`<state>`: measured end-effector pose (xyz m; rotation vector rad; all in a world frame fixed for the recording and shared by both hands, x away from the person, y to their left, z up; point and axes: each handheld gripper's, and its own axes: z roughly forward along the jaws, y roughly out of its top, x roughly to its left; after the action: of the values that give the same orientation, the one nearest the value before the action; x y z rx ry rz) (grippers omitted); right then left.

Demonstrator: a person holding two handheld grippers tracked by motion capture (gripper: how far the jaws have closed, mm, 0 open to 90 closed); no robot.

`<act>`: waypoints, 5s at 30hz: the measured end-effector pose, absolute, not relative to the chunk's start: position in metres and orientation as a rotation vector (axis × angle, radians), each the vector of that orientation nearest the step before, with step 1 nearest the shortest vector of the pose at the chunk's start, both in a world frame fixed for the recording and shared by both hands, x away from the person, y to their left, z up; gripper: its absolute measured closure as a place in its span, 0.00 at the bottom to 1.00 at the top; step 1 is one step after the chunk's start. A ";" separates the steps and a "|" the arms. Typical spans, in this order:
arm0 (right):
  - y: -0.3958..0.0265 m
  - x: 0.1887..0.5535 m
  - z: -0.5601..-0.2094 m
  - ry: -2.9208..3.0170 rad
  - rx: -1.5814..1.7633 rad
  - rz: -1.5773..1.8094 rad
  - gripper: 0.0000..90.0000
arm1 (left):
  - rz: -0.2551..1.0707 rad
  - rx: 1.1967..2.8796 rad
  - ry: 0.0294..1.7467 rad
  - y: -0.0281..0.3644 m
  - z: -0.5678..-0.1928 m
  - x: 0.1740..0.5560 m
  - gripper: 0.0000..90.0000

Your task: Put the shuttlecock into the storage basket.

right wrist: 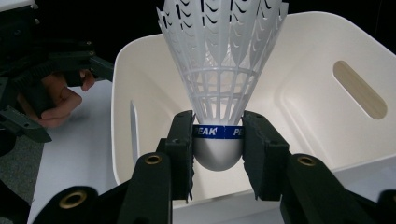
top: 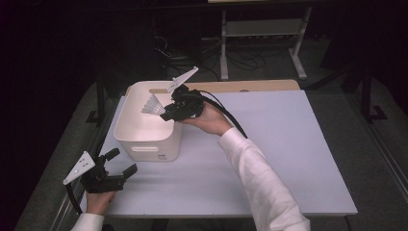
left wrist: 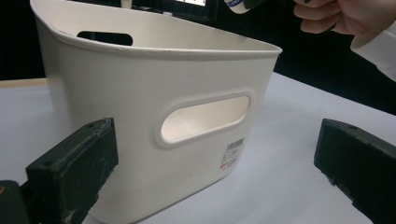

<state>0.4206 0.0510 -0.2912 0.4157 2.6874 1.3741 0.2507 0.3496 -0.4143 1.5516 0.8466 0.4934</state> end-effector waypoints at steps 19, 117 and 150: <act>0.065 0.423 -0.301 2.724 0.416 1.379 0.70 | 0.491 1.548 0.847 0.350 -0.414 0.250 0.00; -0.120 0.390 -0.345 2.295 0.791 1.588 0.00 | 0.492 1.579 0.860 0.345 -0.417 0.255 0.00; -0.176 0.364 -0.377 2.277 0.903 1.545 0.00 | 0.495 1.585 0.857 0.344 -0.417 0.255 0.00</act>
<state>0.3642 -0.1760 -0.3770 0.9033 2.2766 1.5454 0.2553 0.3438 -0.4166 1.5848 0.8572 0.4954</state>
